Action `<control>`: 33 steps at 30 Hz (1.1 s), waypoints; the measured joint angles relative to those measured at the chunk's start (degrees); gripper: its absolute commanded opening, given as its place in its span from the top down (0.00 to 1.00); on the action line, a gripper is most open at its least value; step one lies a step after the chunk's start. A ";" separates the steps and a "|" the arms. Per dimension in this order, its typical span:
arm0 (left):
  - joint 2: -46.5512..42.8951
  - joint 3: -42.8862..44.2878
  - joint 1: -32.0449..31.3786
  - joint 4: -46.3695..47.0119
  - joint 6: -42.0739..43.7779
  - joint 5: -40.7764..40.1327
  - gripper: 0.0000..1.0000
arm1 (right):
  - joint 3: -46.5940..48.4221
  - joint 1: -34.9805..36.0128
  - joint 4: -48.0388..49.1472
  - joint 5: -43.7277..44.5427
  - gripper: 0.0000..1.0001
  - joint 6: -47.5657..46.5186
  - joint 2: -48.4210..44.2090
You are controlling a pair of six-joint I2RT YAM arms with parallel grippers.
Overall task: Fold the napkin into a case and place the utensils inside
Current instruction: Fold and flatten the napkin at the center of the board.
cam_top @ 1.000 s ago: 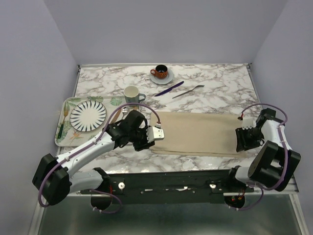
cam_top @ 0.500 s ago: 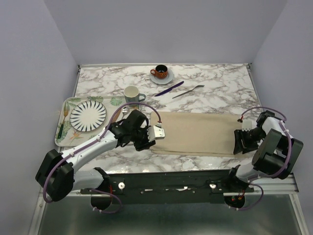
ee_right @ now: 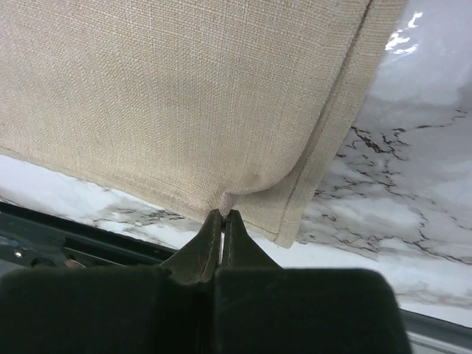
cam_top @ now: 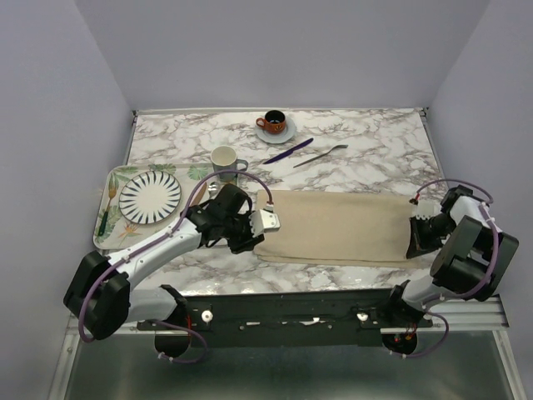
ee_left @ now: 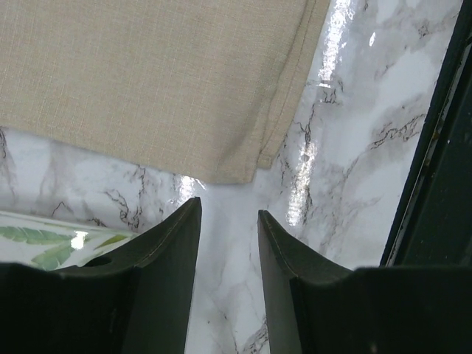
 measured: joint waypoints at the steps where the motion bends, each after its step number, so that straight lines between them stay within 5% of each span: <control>1: 0.02 0.11 0.20 0.02 0.00 0.00 0.52 | 0.00 -0.15 -0.07 0.00 0.99 -0.13 -0.63; 18: 3.74 1.25 0.37 -0.50 9.18 1.97 0.57 | 0.00 -2.51 -0.11 1.38 0.99 -1.70 -5.25; 33: 8.00 -0.35 -6.38 1.42 19.63 1.92 0.58 | 0.00 -2.51 0.61 2.01 0.99 -1.70 -2.97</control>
